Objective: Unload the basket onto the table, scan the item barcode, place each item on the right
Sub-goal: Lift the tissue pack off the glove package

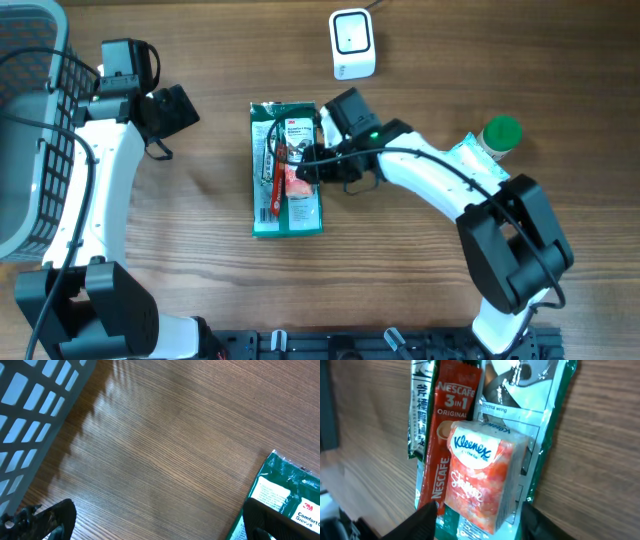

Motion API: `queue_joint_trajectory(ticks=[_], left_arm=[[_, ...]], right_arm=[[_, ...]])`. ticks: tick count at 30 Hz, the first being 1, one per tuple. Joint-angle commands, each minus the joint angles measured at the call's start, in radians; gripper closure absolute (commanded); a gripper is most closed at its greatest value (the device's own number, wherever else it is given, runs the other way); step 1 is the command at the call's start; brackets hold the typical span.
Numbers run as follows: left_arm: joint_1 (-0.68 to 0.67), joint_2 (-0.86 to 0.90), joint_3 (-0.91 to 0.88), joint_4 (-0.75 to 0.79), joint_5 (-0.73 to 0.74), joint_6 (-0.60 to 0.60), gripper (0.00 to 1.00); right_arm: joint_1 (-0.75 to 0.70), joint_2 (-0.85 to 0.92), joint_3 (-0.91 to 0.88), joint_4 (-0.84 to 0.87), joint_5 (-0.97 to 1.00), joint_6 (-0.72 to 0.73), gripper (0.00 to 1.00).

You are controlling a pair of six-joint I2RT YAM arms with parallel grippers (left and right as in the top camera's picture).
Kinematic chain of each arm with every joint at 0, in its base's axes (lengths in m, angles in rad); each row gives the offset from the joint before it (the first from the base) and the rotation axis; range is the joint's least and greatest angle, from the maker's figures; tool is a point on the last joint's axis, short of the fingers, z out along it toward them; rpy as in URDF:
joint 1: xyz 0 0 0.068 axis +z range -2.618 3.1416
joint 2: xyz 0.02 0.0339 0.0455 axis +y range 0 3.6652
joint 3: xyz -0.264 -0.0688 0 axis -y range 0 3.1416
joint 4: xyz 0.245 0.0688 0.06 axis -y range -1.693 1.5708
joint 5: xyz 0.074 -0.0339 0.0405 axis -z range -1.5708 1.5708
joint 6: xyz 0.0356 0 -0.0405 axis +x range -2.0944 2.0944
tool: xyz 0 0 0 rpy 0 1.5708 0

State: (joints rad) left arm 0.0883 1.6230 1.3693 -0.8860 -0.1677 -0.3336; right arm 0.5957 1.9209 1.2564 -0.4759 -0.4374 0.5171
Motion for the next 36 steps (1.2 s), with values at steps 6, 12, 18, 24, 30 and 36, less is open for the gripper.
queue_joint_trajectory(ticks=[6,12,18,24,30,36], left_arm=[[0.006,-0.007,0.011,0.002,-0.009,0.016,0.0],[0.006,-0.007,0.011,0.002,-0.01,0.016,0.0],[0.006,-0.007,0.011,0.002,-0.01,0.016,0.0],[0.006,-0.007,0.011,0.002,-0.009,0.016,0.0],[0.006,-0.007,0.011,0.002,-0.01,0.016,0.0],[0.006,-0.007,0.011,0.002,-0.01,0.016,0.0]], right_arm=[[0.001,0.087,-0.008,0.019,0.087,0.089,0.47],[0.0,0.095,-0.007,0.102,-0.062,0.018,0.49],[0.0,0.095,-0.007,0.107,-0.062,0.017,0.6],[0.003,0.095,-0.008,0.094,-0.058,0.017,0.62],[0.021,0.118,-0.008,0.095,-0.011,0.037,0.68],[0.029,0.135,-0.007,0.111,0.001,0.037,0.78]])
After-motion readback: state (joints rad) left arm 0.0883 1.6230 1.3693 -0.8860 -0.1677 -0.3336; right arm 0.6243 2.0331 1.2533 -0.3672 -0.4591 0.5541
